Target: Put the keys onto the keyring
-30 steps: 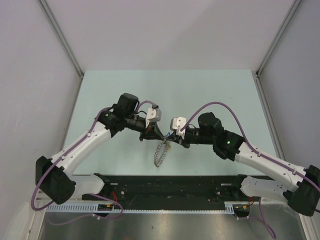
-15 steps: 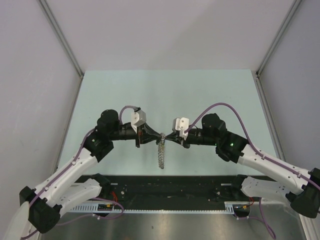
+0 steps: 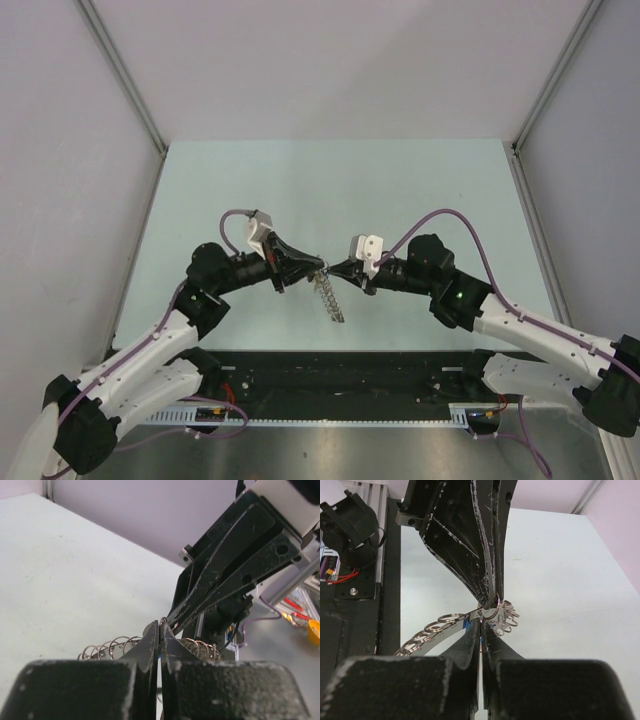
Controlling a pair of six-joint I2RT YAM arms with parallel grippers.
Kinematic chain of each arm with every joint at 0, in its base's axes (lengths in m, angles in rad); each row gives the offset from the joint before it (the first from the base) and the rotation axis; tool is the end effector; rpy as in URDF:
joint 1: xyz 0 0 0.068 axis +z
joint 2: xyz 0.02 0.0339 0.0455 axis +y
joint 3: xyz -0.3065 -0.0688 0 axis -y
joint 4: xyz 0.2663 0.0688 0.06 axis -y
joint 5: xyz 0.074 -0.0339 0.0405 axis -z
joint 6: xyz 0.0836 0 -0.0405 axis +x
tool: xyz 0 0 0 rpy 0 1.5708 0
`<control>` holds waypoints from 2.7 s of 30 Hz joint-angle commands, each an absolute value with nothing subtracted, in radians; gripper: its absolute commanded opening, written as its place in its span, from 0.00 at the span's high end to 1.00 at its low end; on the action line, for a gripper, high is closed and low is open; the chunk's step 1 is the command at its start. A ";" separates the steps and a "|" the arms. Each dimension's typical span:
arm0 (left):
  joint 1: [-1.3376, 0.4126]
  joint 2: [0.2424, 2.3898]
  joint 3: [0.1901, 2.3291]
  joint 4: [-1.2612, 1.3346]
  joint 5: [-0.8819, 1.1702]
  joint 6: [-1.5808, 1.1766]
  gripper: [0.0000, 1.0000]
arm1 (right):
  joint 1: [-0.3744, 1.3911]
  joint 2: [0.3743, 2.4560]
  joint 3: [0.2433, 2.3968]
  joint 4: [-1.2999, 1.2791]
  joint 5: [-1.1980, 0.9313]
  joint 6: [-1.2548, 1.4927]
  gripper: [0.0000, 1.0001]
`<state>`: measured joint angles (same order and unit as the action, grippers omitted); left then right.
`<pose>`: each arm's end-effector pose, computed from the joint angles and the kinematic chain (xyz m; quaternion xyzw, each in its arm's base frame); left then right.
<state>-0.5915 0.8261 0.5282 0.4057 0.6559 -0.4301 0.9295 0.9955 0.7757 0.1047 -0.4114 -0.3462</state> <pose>0.1574 -0.1672 0.3332 0.2899 0.6110 -0.5321 0.5094 0.1382 0.2410 0.3539 -0.5444 0.5063 0.3333 0.5799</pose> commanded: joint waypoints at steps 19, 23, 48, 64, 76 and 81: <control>-0.583 0.749 0.598 0.381 0.647 -0.241 0.61 | 0.953 0.983 0.816 0.109 -0.443 -0.396 1.00; -0.572 0.796 0.728 0.123 0.741 -0.004 0.53 | 0.953 0.988 0.860 0.040 -0.451 -0.443 1.00; -0.591 1.193 1.169 -0.772 1.101 0.692 0.64 | 0.954 1.017 0.917 -0.095 -0.486 -0.486 1.00; -0.620 1.230 1.184 -0.850 1.134 0.730 0.66 | 0.954 1.023 0.920 -0.097 -0.485 -0.486 1.00; -0.658 1.296 1.229 -0.926 1.134 0.764 0.66 | 0.954 1.028 0.920 -0.101 -0.480 -0.486 1.00; -0.666 1.307 1.230 -0.956 1.132 0.773 0.67 | 0.954 1.028 0.920 -0.103 -0.479 -0.486 1.00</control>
